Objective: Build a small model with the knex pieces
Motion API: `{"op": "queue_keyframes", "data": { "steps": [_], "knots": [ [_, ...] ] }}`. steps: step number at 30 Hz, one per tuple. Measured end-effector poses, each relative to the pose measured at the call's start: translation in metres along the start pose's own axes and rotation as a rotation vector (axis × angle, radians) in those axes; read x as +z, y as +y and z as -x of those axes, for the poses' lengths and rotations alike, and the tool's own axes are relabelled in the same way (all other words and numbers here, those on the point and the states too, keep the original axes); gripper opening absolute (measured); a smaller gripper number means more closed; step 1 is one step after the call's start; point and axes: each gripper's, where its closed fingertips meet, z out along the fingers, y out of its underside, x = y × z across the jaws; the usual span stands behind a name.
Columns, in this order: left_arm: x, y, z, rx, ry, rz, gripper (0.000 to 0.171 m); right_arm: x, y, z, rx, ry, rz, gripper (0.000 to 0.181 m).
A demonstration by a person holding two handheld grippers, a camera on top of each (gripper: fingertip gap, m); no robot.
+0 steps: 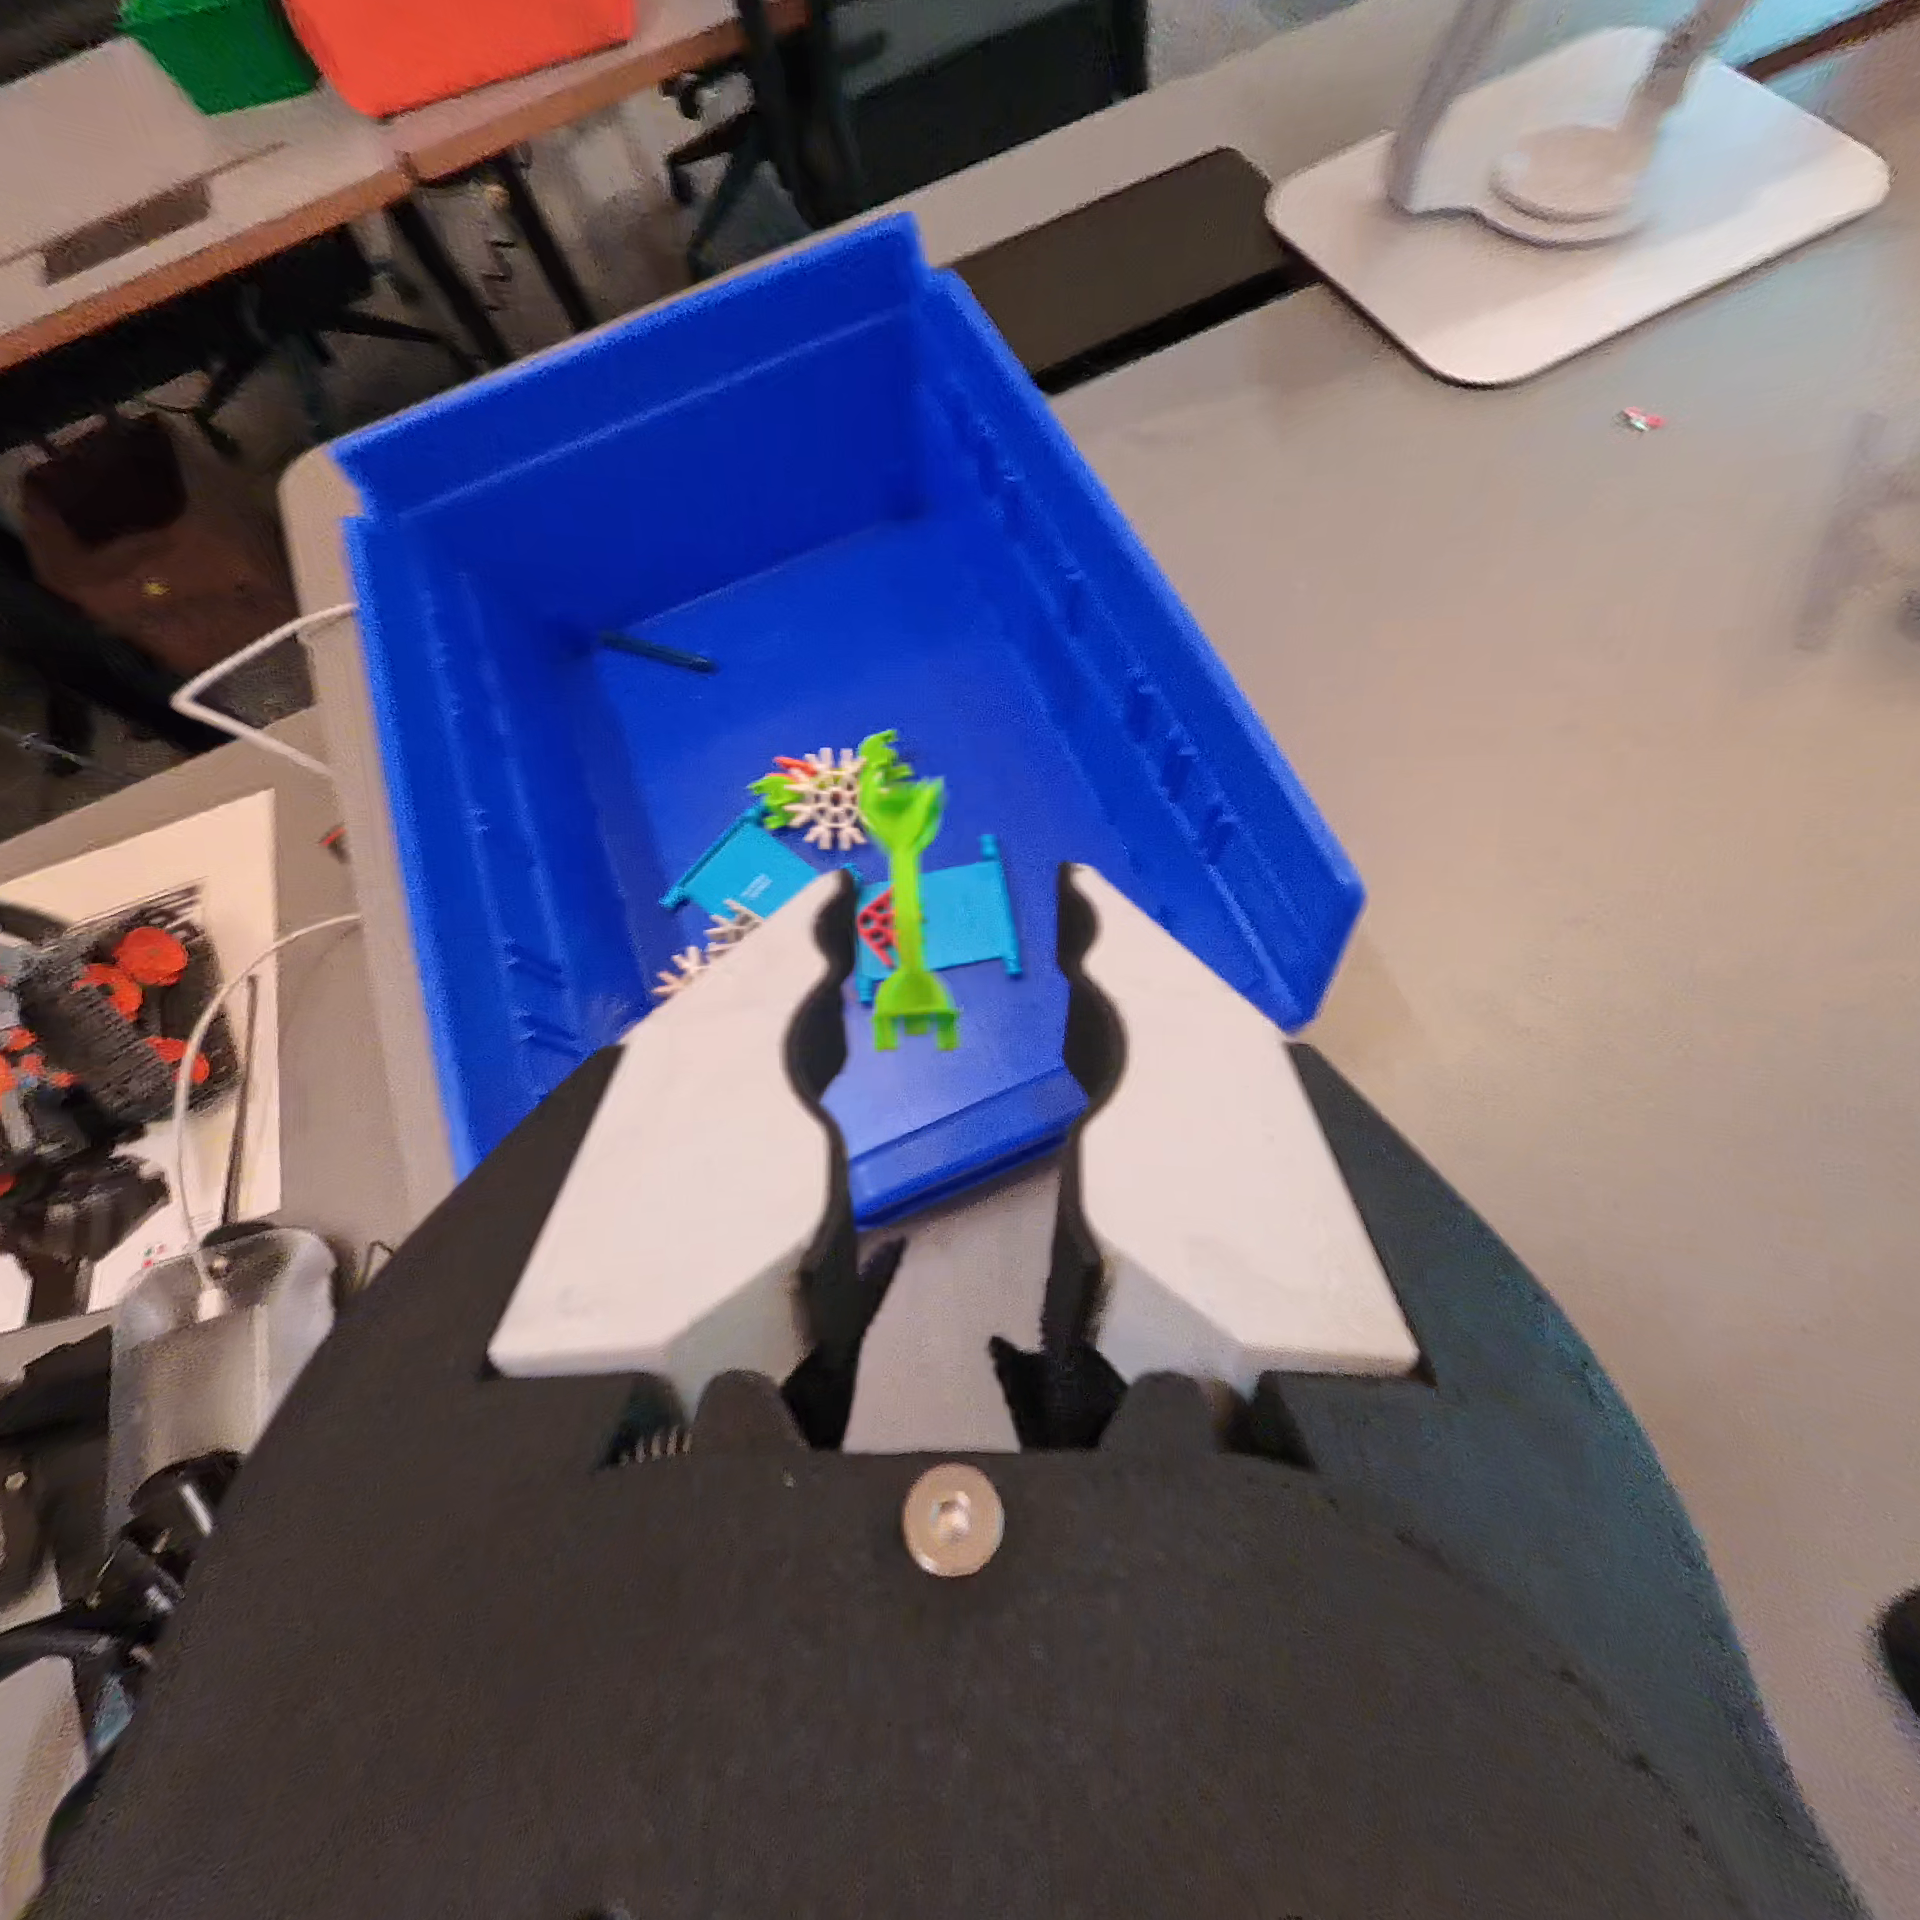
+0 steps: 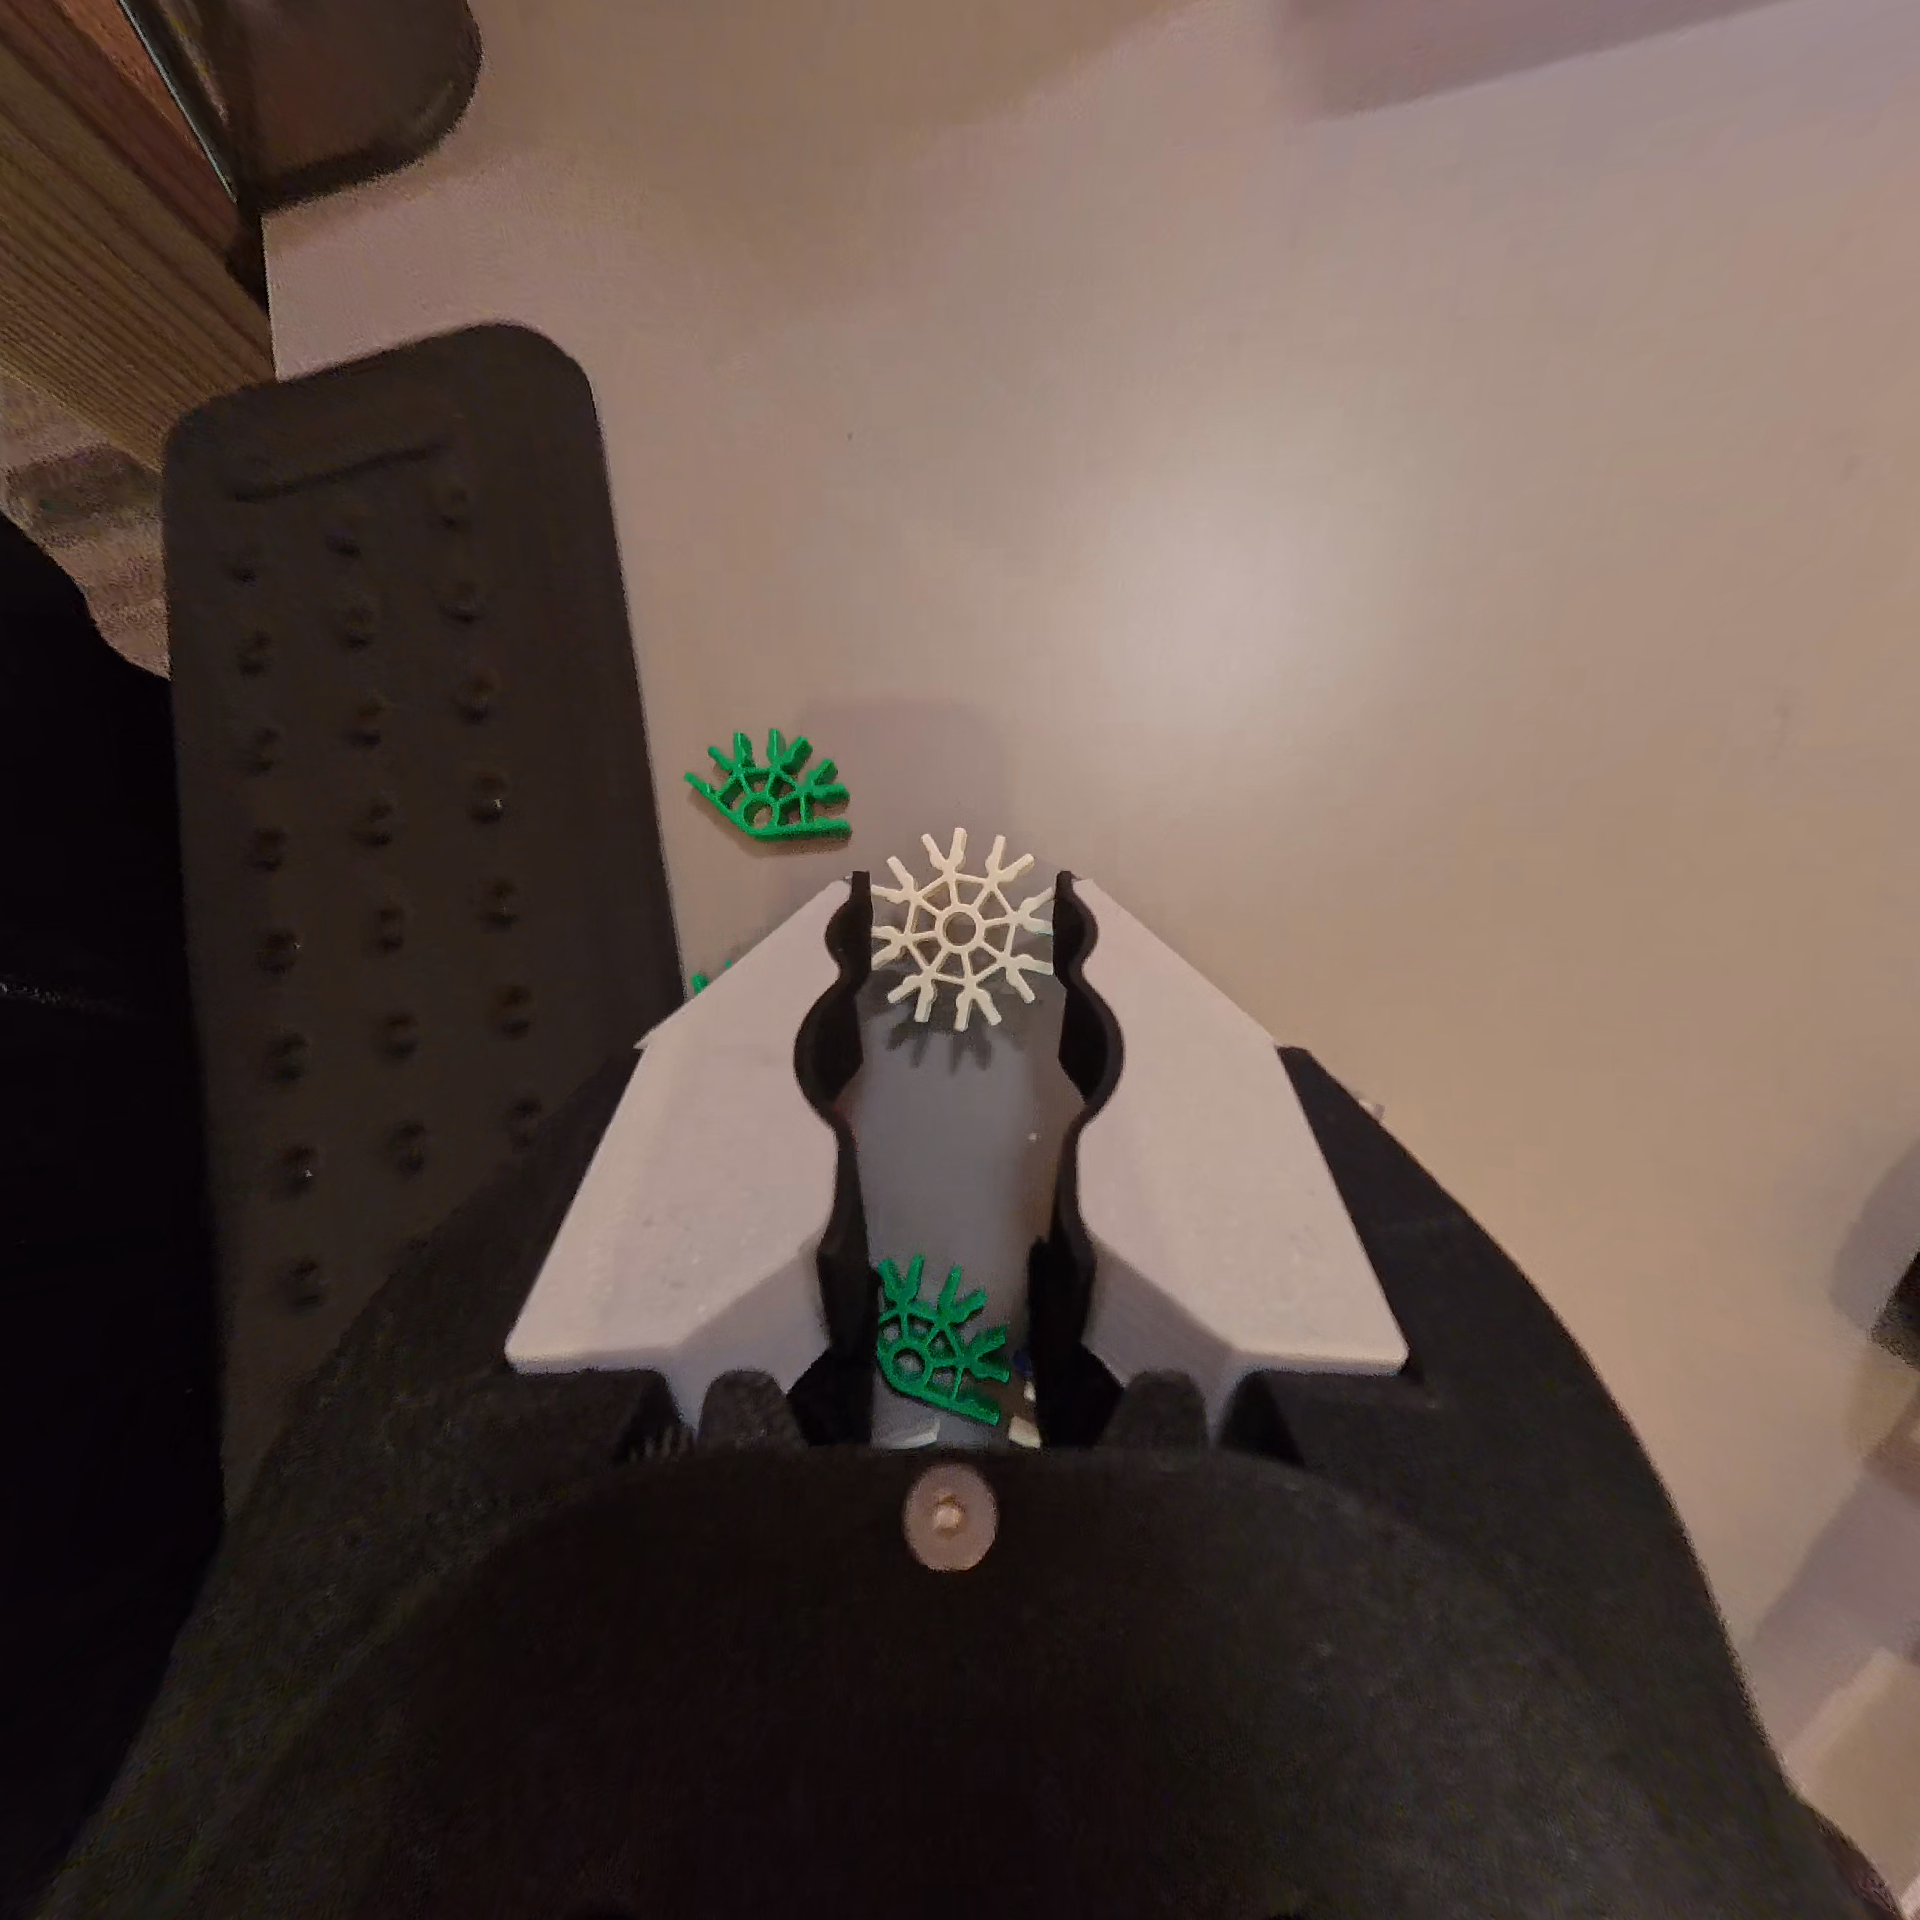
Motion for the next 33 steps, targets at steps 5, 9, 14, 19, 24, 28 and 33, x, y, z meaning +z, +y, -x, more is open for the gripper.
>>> {"op": "queue_keyframes", "data": {
  "steps": [5, 9, 14, 19, 24, 28, 33],
  "knots": [
    [-0.028, 0.01, -0.032, 0.025, 0.008, -0.047, 0.041, -0.009, -0.048, -0.016, 0.014, -0.005, -0.124, 0.032],
    [-0.035, 0.044, -0.128, 0.001, 0.233, 0.005, 0.039, -0.017, -0.15, -0.05, -0.077, 0.029, -0.291, 0.032],
    [-0.027, 0.101, -0.234, 0.046, 0.48, 0.167, 0.041, -0.016, -0.288, -0.091, -0.171, 0.053, -0.488, 0.049],
    [-0.016, 0.128, -0.274, 0.117, 0.573, 0.258, 0.05, -0.011, -0.297, -0.113, -0.153, 0.05, -0.426, 0.056],
    [-0.012, 0.132, -0.296, 0.209, 0.649, 0.248, 0.049, -0.044, -0.21, -0.093, -0.113, 0.087, -0.353, 0.045],
    [-0.009, 0.126, -0.313, 0.262, 0.724, 0.235, 0.047, -0.059, -0.132, -0.07, -0.005, 0.102, -0.327, 0.039],
    [-0.007, 0.125, -0.324, 0.318, 0.74, 0.222, 0.034, -0.071, -0.055, -0.043, 0.095, 0.125, -0.252, 0.034]
  ]
}}
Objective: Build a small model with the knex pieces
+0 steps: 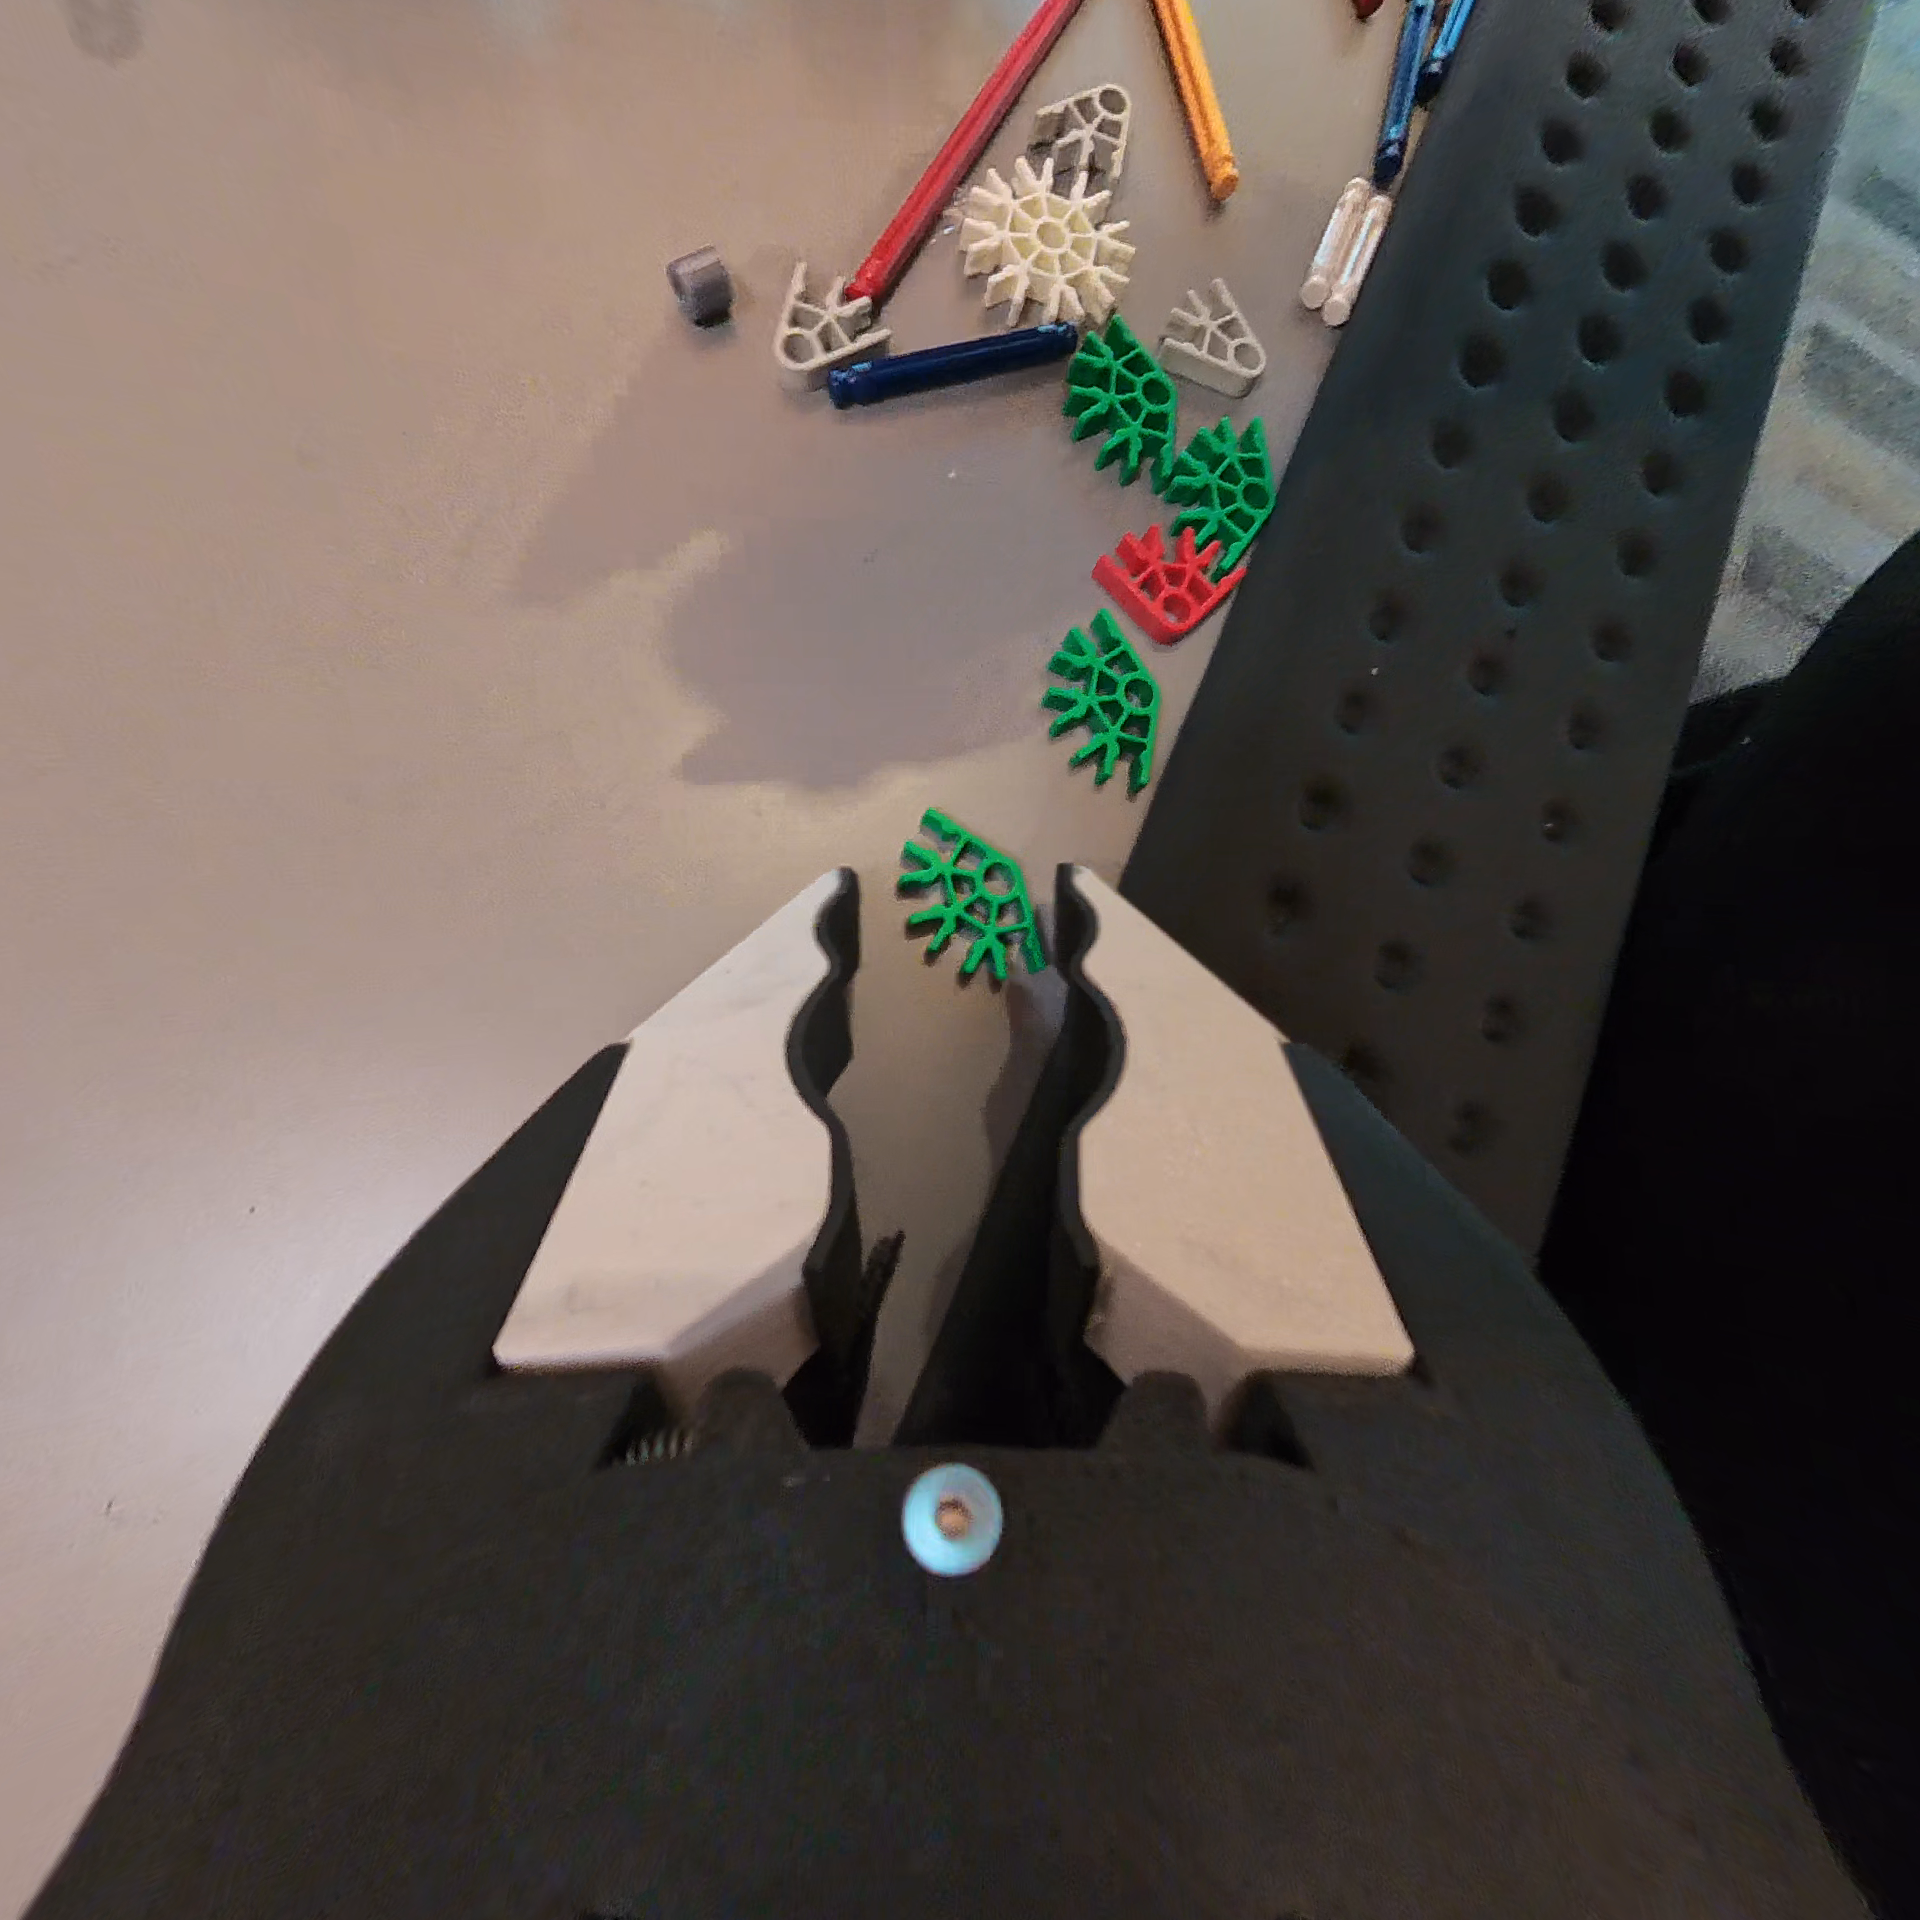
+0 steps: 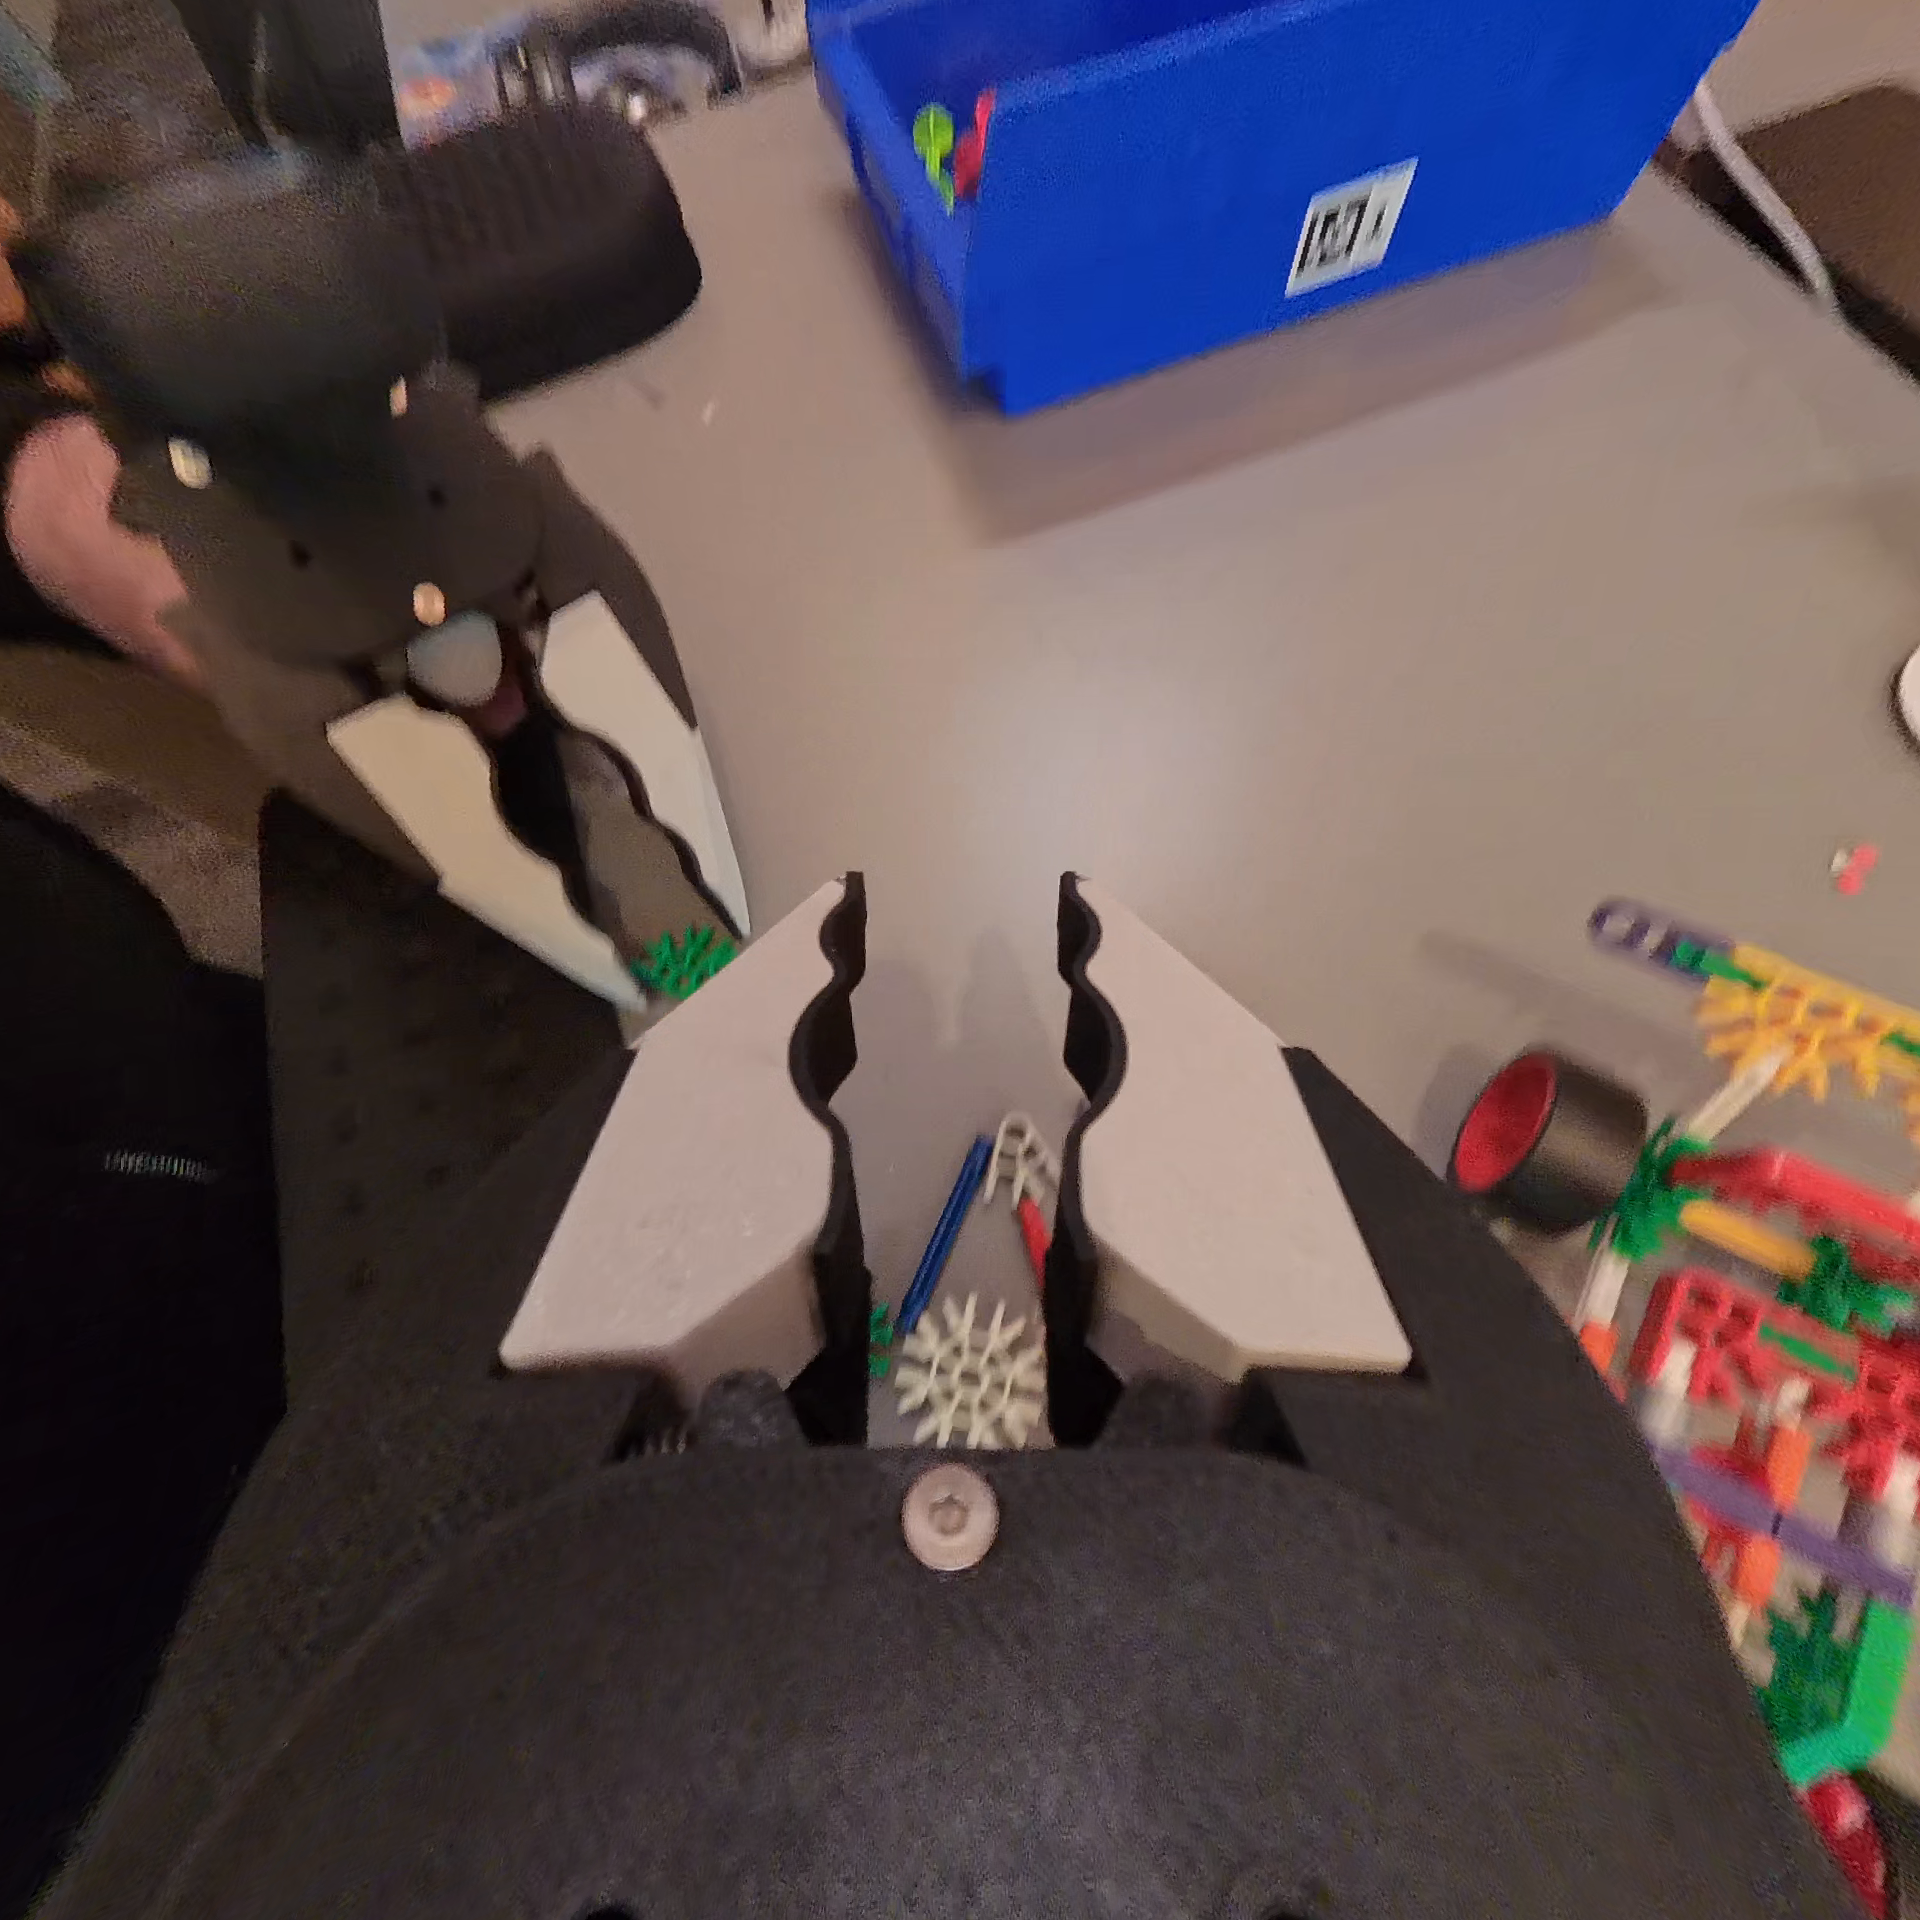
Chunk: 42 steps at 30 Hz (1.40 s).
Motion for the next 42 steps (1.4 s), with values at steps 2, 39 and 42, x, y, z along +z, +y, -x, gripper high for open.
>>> {"op": "queue_keyframes", "data": {
  "steps": [2, 39, 42],
  "knots": [
    [0.003, 0.0, -0.007, 0.015, 0.024, 0.008, 0.019, -0.007, 0.027, 0.018, -0.009, -0.039, 0.066, 0.037],
    [0.003, -0.024, 0.005, 0.295, -0.007, -0.025, 0.027, 0.019, 0.105, 0.071, -0.176, -0.262, 0.288, 0.007],
    [0.007, -0.02, 0.014, 0.328, 0.004, 0.024, 0.048, 0.016, 0.107, 0.068, -0.167, -0.257, 0.287, 0.006]
  ]
}}
